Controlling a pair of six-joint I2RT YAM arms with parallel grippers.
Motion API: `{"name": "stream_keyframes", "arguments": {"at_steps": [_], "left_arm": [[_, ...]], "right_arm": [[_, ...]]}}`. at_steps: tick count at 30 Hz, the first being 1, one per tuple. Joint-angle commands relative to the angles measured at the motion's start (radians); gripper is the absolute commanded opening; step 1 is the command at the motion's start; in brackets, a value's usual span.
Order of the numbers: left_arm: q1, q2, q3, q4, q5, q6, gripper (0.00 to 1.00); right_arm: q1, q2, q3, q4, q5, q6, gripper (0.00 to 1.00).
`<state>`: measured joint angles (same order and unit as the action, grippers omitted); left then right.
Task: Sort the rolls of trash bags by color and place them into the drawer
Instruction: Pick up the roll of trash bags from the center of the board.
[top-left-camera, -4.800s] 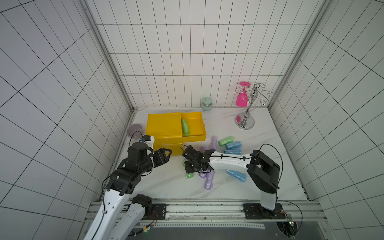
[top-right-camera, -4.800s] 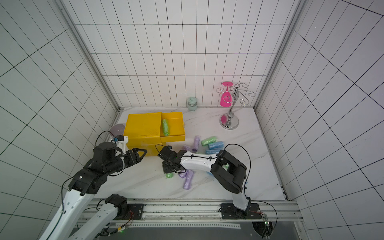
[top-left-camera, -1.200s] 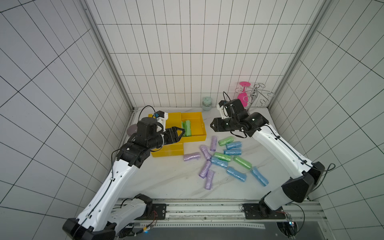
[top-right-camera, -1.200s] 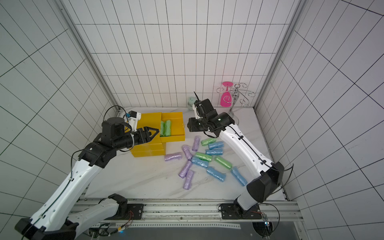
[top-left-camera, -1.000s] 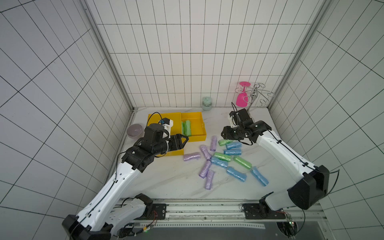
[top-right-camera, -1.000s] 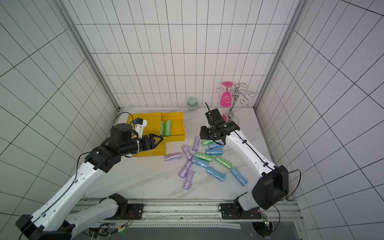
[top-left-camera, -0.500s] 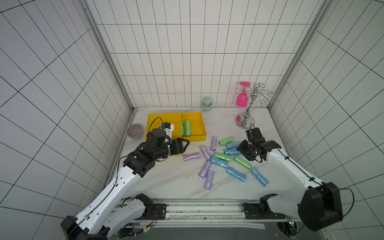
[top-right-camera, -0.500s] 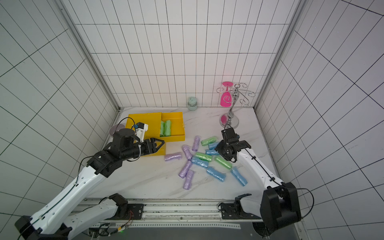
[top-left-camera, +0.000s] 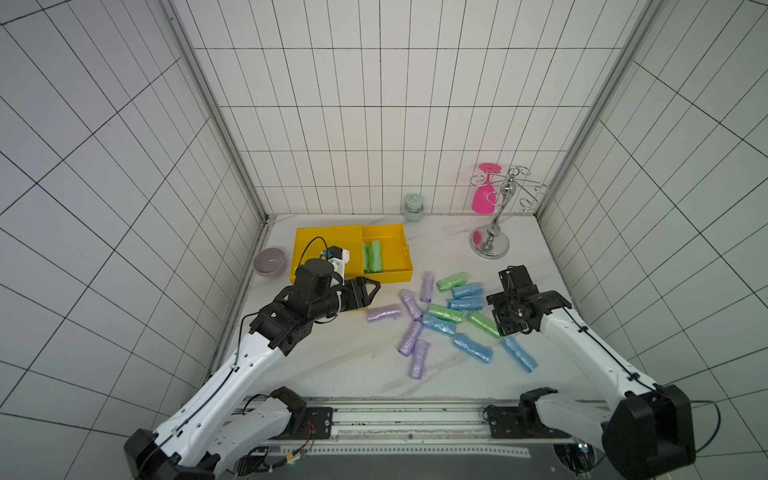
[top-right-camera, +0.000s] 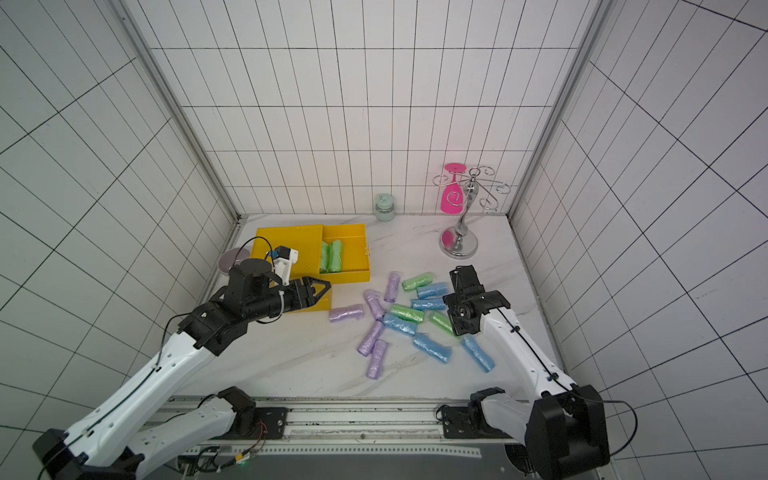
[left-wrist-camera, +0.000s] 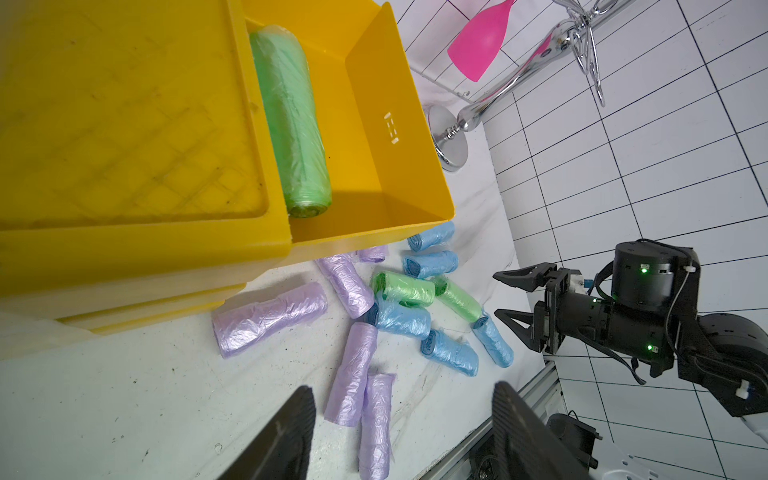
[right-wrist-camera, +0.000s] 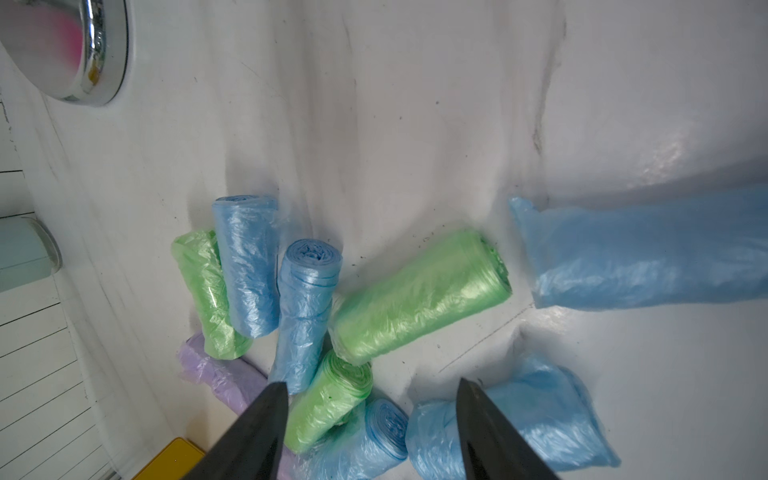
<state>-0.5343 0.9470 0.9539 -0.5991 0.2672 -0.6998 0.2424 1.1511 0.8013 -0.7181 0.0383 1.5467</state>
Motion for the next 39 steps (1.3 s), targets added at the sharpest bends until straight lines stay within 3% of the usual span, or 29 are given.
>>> {"name": "stream_keyframes", "arguments": {"at_steps": [1,9,26,34,39], "left_arm": [[-0.003,-0.007,-0.015,0.037,0.011,-0.005,0.67],[-0.003,-0.001,-0.014,0.038,0.006,0.0,0.67],[-0.003,-0.018,-0.033,0.028,0.0,-0.002,0.67],[-0.003,-0.02,-0.037,0.033,-0.008,-0.004,0.67],[-0.003,-0.011,-0.022,0.033,-0.003,-0.002,0.67]], "right_arm": [[-0.007,0.024,-0.043,-0.006,-0.015,0.147,0.68],[-0.007,0.139,-0.04,0.058,-0.089,0.148,0.66],[-0.017,0.264,-0.102,0.18,-0.097,0.184,0.64],[-0.017,0.267,-0.134,0.242,-0.116,0.153,0.3],[-0.014,0.208,-0.152,0.239,-0.111,0.138,0.21]]}}
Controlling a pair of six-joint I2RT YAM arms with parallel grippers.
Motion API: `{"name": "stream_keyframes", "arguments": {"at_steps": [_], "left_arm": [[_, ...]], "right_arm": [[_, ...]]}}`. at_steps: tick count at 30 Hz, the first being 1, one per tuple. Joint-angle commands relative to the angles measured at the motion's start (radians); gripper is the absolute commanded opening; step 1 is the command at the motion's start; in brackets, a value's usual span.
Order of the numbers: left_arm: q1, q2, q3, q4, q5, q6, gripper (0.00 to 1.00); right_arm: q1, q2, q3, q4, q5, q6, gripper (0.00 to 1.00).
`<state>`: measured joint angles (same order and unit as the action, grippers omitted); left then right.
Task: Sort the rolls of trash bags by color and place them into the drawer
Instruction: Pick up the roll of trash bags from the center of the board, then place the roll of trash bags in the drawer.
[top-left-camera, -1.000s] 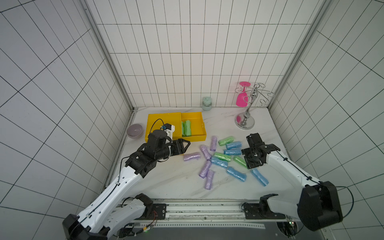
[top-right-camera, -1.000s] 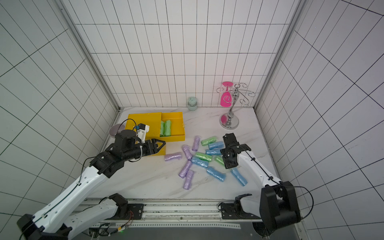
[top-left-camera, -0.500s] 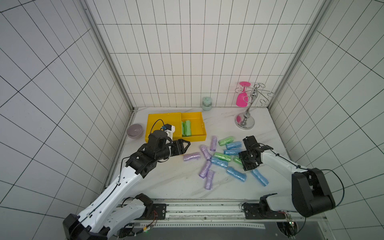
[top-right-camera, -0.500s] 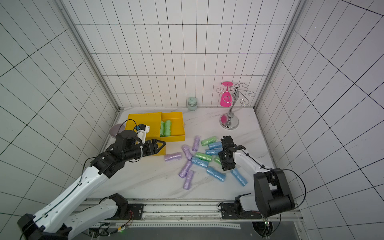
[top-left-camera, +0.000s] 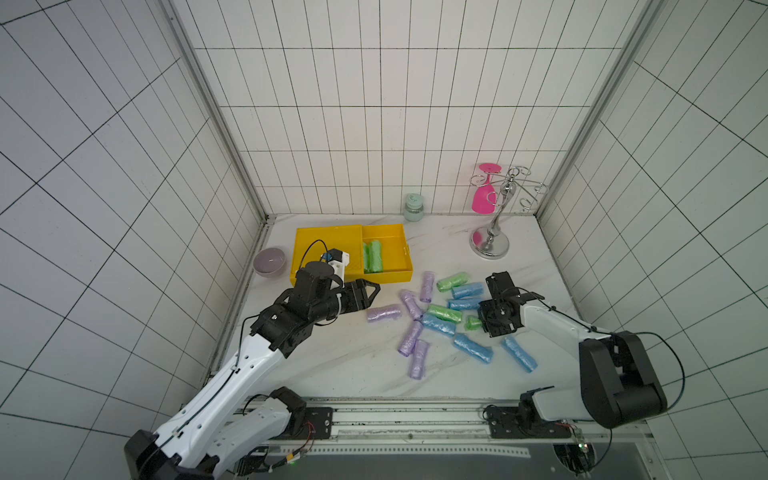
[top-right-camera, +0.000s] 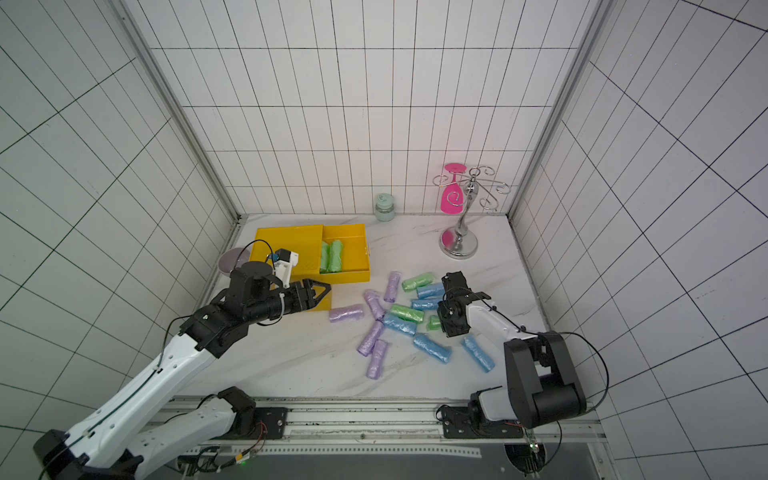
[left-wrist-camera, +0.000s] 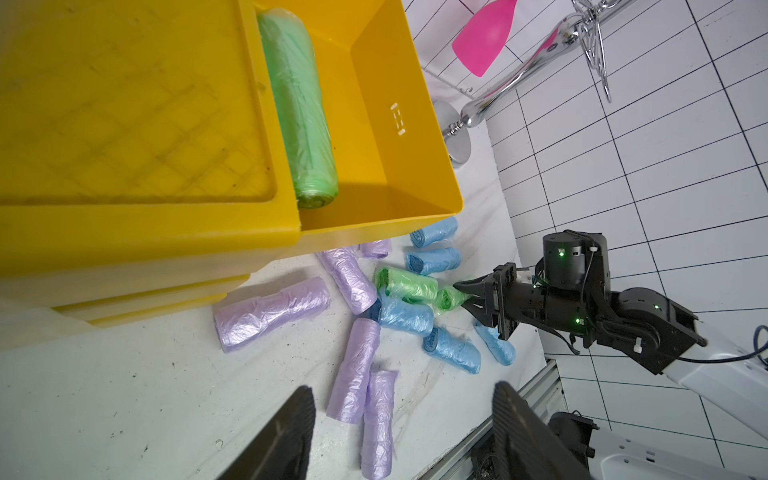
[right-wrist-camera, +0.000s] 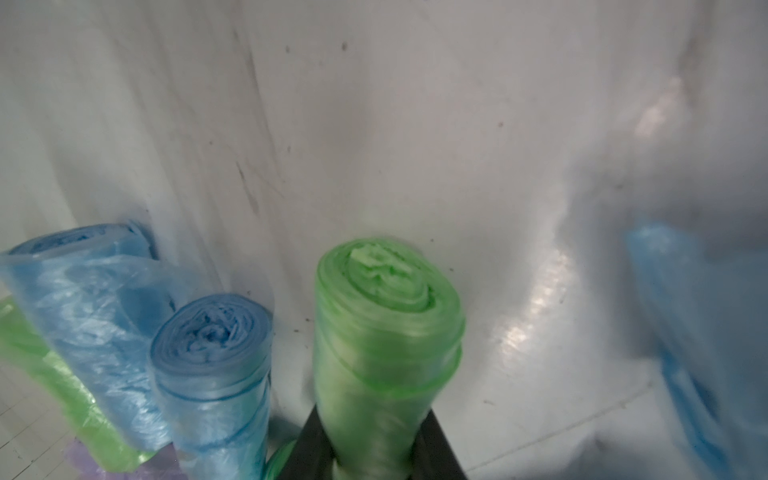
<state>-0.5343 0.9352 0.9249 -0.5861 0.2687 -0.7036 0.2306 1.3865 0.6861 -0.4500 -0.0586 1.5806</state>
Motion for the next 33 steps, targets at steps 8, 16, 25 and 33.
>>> {"name": "stream_keyframes", "arguments": {"at_steps": [8,16,25,33], "left_arm": [[0.007,0.033,0.097,-0.01,-0.016,0.05,0.67],[0.169,0.081,0.206,-0.053,0.098,0.098,0.68],[0.368,0.113,0.29,-0.083,0.238,0.122,0.68],[0.419,0.179,0.403,-0.142,0.183,0.197,0.68]], "right_arm": [[0.005,-0.161,0.066,-0.102,-0.002,-0.078,0.07],[0.021,-0.103,0.233,-0.042,-0.195,-0.455,0.0],[0.152,-0.019,0.609,-0.113,-0.254,-0.912,0.0],[0.316,0.251,1.157,-0.409,-0.286,-1.112,0.0]]}}
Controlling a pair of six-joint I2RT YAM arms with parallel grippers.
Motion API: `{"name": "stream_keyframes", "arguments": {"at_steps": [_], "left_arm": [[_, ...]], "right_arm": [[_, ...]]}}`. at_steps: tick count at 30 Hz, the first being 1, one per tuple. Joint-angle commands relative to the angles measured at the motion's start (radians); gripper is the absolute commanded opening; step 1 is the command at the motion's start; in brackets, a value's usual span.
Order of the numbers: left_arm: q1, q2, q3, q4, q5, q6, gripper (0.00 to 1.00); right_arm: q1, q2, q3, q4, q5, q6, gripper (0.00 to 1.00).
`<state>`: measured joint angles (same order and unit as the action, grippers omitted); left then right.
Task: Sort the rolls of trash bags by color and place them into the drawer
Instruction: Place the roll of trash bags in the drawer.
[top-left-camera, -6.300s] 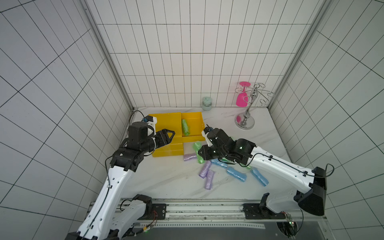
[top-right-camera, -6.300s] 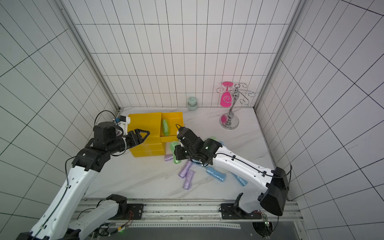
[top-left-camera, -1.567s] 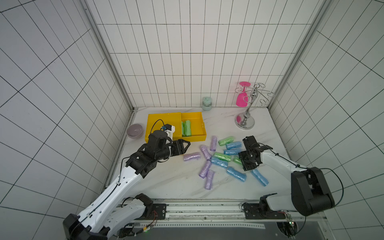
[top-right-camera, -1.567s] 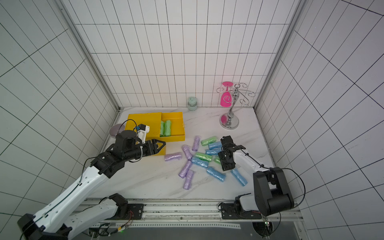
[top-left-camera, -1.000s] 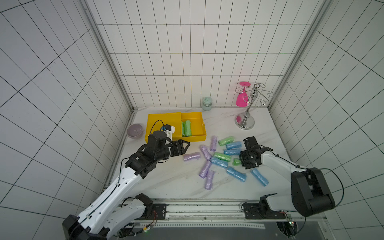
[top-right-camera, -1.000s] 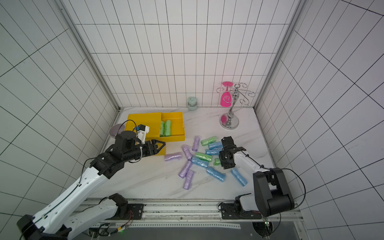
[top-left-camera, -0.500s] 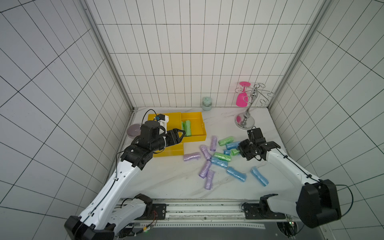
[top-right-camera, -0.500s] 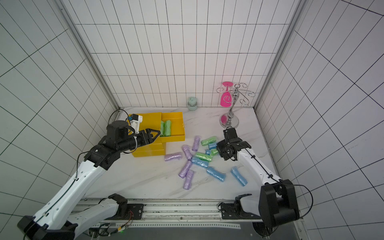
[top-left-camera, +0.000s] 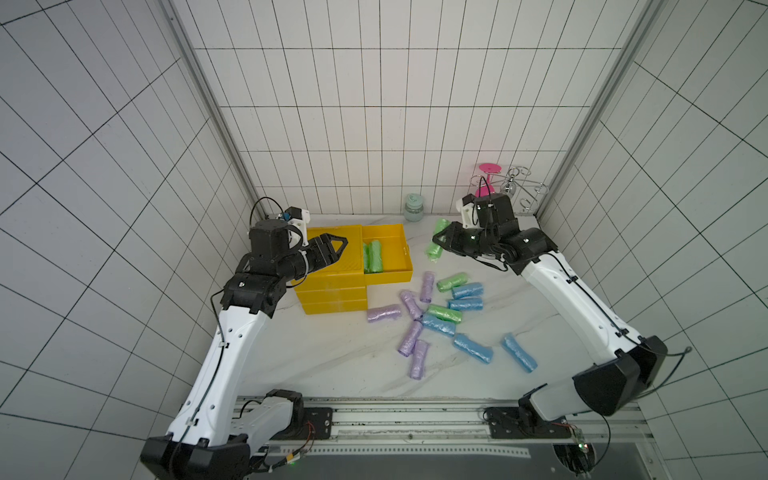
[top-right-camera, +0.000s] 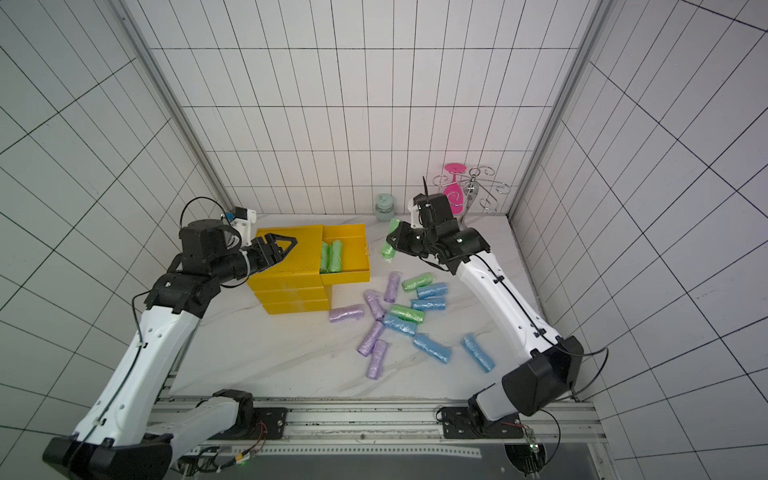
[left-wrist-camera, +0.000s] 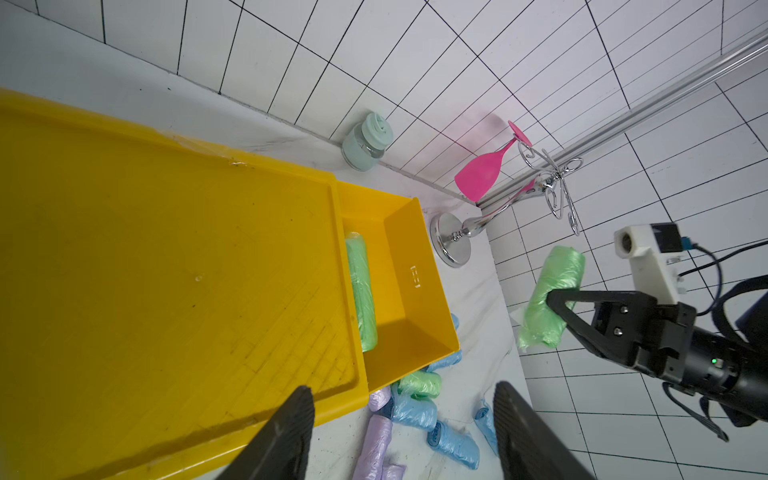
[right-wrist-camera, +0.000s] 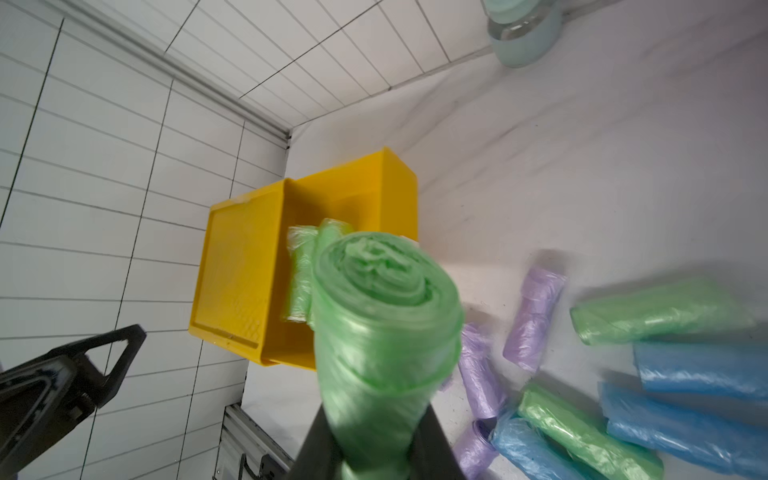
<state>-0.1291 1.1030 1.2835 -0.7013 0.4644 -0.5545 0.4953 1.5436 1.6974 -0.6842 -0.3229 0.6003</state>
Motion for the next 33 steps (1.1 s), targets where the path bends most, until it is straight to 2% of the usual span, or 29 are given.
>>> {"name": "stream_keyframes", "arguments": {"at_steps": [1,6,11,23,33], "left_arm": [[0.023,0.016,0.054,-0.029,-0.018,0.054,0.68],[0.065,0.017,0.078,-0.059,-0.069,0.092,0.68],[0.106,-0.001,0.049,-0.057,-0.032,0.085,0.68],[0.106,-0.028,-0.016,-0.015,0.0,0.059,0.68],[0.107,-0.028,-0.02,0.009,0.034,0.04,0.68]], "right_arm": [[0.074,0.145,0.215,-0.212,-0.026,-0.14,0.0],[0.155,0.392,0.509,-0.377,-0.039,-0.165,0.0],[0.193,0.597,0.756,-0.515,0.025,-0.175,0.0],[0.195,0.694,0.813,-0.52,0.148,-0.11,0.0],[0.192,0.784,0.886,-0.541,0.141,-0.083,0.0]]}}
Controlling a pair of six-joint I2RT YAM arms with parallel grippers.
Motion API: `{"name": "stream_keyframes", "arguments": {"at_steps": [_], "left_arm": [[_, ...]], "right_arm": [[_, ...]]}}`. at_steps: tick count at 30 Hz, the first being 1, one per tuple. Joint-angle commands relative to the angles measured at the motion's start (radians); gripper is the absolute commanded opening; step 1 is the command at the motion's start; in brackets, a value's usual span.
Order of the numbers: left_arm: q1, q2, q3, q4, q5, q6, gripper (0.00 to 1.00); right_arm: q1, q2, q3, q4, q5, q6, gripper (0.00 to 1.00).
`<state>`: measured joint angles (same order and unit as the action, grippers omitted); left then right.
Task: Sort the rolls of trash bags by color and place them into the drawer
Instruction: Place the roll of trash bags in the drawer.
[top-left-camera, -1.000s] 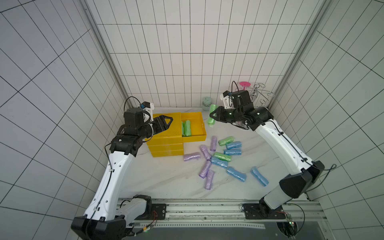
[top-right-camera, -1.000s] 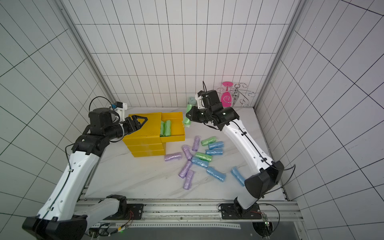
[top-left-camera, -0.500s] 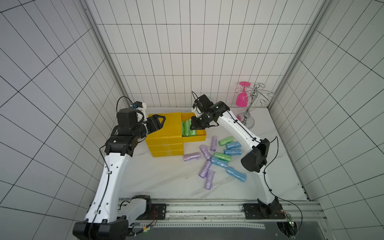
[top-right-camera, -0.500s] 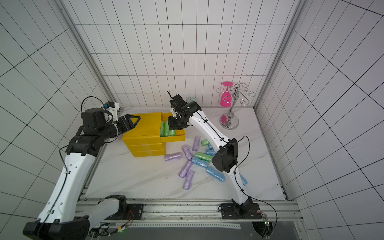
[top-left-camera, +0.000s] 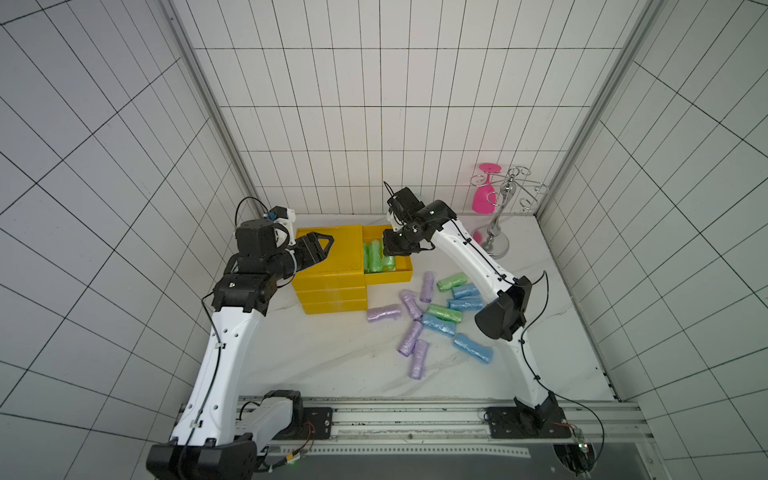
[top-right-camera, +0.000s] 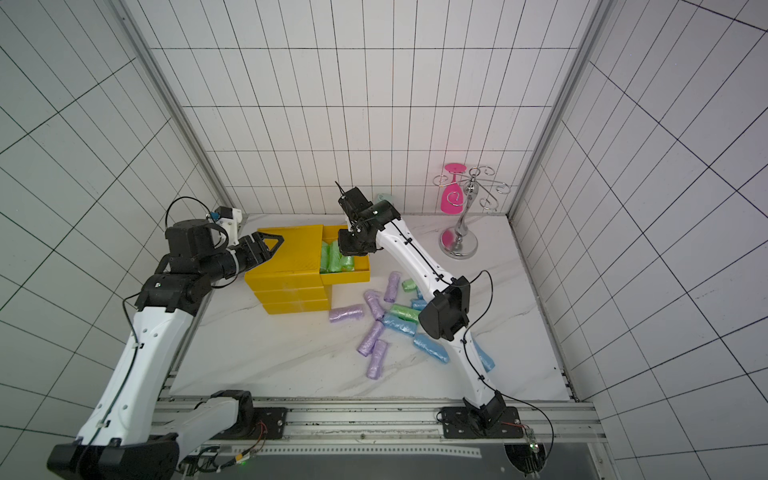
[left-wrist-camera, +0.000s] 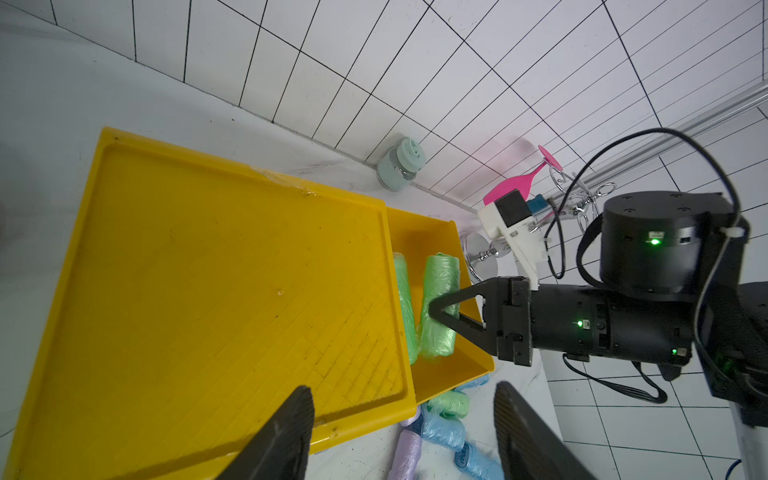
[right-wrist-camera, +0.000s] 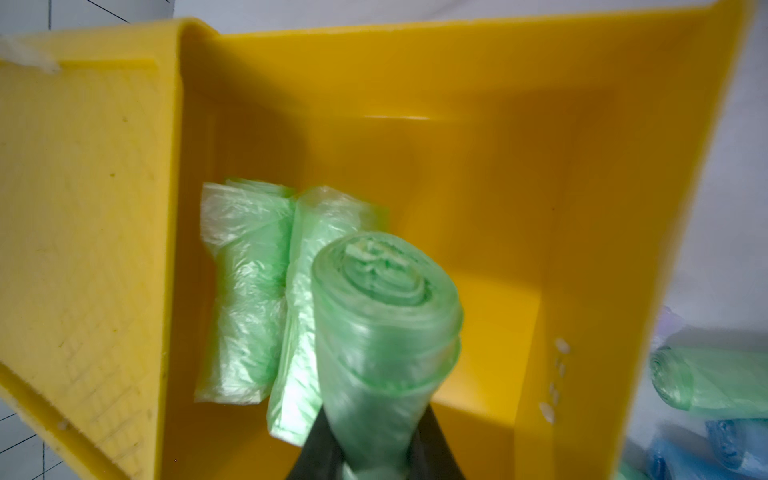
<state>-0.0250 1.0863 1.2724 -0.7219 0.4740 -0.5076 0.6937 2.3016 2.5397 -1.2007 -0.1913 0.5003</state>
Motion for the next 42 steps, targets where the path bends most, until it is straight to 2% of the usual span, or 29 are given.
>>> {"name": "stream_keyframes", "arguments": {"at_steps": [1,10,18,19,24,30,35,42], "left_arm": [[0.002,-0.015,-0.011,0.034,0.03,-0.011,0.68],[0.003,-0.011,-0.012,0.049,0.041,-0.023,0.68],[0.003,-0.006,-0.017,0.047,0.043,-0.021,0.68],[0.003,-0.006,-0.019,0.047,0.044,-0.022,0.68],[0.002,-0.008,-0.022,0.048,0.05,-0.028,0.68],[-0.001,-0.009,-0.032,0.053,0.057,-0.039,0.68],[-0.026,-0.026,-0.037,0.043,0.036,-0.04,0.68],[-0.145,-0.037,-0.024,0.001,-0.045,-0.024,0.68]], "right_arm": [[-0.005,0.033,0.046,-0.023,0.005,0.017,0.0],[0.003,0.04,0.045,0.062,-0.111,0.028,0.01],[0.002,0.02,0.042,0.097,-0.15,0.025,0.33],[0.002,0.013,0.039,0.096,-0.145,0.021,0.4],[0.001,-0.051,-0.004,0.097,-0.087,-0.015,0.54],[0.0,-0.146,-0.076,0.147,-0.048,-0.062,0.56],[0.0,-0.216,-0.093,0.157,-0.025,-0.094,0.53],[-0.029,-0.397,-0.303,0.213,0.05,-0.123,0.5]]}}
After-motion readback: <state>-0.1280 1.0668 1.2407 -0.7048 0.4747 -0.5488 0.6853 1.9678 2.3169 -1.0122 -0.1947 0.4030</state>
